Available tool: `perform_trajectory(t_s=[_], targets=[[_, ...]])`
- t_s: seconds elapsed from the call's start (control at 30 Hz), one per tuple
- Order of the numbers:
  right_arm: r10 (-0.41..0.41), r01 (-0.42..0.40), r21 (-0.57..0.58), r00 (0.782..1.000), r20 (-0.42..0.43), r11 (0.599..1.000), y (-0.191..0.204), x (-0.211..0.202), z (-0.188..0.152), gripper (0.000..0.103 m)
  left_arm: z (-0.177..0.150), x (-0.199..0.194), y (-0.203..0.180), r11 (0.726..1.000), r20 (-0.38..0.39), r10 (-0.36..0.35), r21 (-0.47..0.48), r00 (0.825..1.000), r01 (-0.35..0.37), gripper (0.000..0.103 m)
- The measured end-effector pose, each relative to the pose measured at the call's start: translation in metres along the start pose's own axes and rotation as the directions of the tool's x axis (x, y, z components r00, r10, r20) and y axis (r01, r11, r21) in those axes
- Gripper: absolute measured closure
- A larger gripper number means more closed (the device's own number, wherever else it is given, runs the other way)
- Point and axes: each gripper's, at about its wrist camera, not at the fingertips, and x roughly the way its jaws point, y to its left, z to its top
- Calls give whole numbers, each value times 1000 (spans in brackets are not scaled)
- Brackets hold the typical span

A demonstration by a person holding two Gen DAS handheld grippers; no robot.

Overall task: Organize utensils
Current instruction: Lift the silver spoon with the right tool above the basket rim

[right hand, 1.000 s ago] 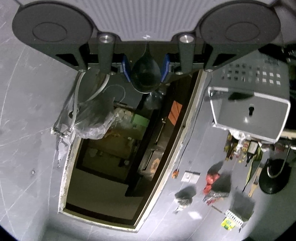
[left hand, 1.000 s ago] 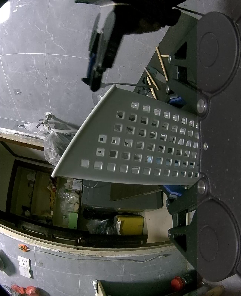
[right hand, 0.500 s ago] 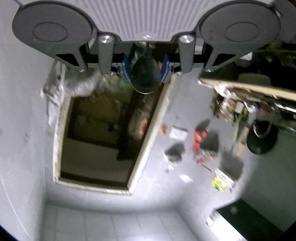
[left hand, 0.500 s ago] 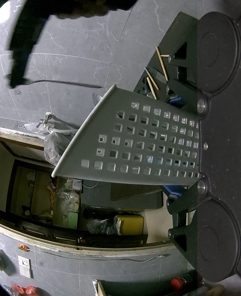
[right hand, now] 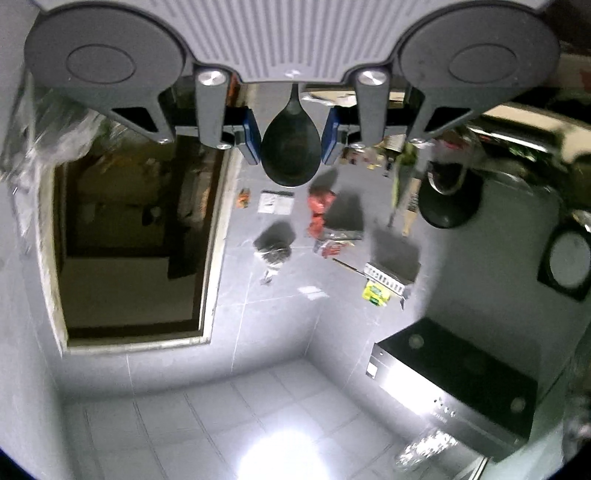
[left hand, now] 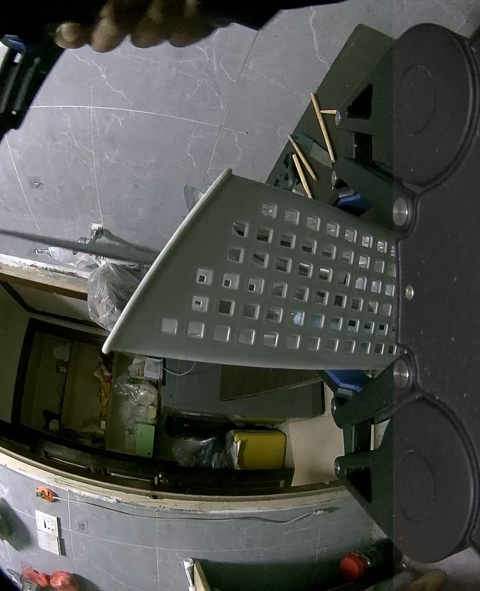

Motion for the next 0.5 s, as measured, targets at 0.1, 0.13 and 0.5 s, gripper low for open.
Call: perform_trajectory(t_s=[0.1, 0.13, 0.5], targets=[[15, -14, 42, 1000, -16, 999, -2, 3, -7, 63, 0, 0, 0, 1000, 0, 0, -1, 1000, 0, 25], [20, -19, 55, 999, -26, 998, -3, 5, -10, 63, 0, 0, 0, 1000, 0, 0, -1, 1000, 0, 25], [28, -10, 172, 994, -108, 985, -17, 1, -41, 63, 0, 0, 0, 1000, 0, 0, -1, 1000, 0, 25]])
